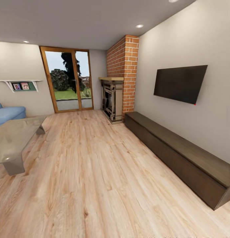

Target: In the kitchen, take the popcorn bag from the countertop, put it into the microwave, and heat it until the popcorn is cooked so the cooked popcorn ends up inside the bag.

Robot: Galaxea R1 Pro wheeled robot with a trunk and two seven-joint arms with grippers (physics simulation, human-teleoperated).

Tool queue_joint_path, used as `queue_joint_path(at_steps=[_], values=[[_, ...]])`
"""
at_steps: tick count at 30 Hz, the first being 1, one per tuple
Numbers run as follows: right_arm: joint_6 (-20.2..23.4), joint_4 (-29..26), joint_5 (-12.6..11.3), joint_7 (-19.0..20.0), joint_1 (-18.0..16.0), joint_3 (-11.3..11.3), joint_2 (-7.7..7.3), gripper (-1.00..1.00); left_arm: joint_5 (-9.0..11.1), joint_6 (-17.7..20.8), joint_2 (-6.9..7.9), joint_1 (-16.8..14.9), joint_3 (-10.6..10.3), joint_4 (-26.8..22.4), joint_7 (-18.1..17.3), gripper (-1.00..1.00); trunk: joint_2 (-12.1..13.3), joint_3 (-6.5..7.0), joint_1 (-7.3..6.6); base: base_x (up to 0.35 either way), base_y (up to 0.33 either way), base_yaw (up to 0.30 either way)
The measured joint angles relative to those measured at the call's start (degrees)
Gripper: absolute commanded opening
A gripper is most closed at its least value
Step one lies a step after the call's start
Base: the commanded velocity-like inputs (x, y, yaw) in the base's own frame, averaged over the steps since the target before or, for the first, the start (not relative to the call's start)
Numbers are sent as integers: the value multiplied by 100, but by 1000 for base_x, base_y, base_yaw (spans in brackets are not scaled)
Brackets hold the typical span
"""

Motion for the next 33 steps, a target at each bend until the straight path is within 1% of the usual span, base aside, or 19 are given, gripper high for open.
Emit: queue_joint_path(at_steps=[33], values=[[-1,0,0,0,0,1,0,100,0,0,0,0,0,0,0,100,0,0,0,0,0,-251]])
